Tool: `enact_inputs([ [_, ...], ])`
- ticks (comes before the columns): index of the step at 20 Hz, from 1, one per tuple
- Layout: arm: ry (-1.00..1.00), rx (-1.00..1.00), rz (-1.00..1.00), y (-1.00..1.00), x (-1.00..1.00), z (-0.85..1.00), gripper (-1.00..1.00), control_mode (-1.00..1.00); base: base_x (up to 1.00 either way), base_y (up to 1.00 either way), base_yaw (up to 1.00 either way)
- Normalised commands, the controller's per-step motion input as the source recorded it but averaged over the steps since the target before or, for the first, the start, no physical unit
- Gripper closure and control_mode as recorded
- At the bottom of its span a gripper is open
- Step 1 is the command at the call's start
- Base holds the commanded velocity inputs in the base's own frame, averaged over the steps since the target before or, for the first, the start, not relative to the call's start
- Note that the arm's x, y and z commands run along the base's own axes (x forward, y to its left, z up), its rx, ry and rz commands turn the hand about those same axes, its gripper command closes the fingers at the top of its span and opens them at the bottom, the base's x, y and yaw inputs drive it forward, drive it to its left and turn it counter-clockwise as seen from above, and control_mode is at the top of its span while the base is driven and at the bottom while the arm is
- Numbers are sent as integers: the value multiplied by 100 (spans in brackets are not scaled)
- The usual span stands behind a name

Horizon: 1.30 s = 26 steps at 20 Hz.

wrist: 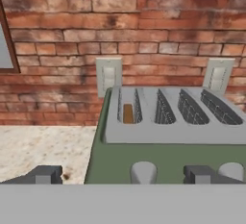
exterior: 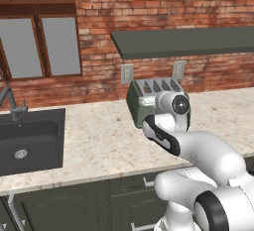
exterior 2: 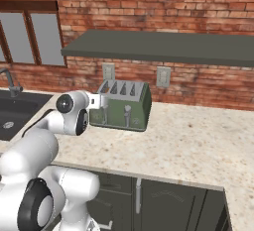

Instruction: Start the toaster. Once the lever pops up, take the bread to the plate on the dining counter.

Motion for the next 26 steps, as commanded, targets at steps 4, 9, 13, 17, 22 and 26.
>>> enact_inputs([
  [4, 0, 0, 0, -2, 0, 5, -100, -100, 0, 0, 0],
  [9, 0, 0, 0, -1, 7, 5, -100, -100, 0, 0, 0],
  [13, 0, 0, 0, -1, 13, 2, -100, -100, 0, 0, 0],
  [17, 0, 0, 0, 0, 24, 0, -100, -100, 0, 0, 0],
  [22, 0, 0, 0, 0, 30, 0, -100, -100, 0, 0, 0],
  [26, 0, 0, 0, 0, 28, 0, -100, -100, 0, 0, 0],
])
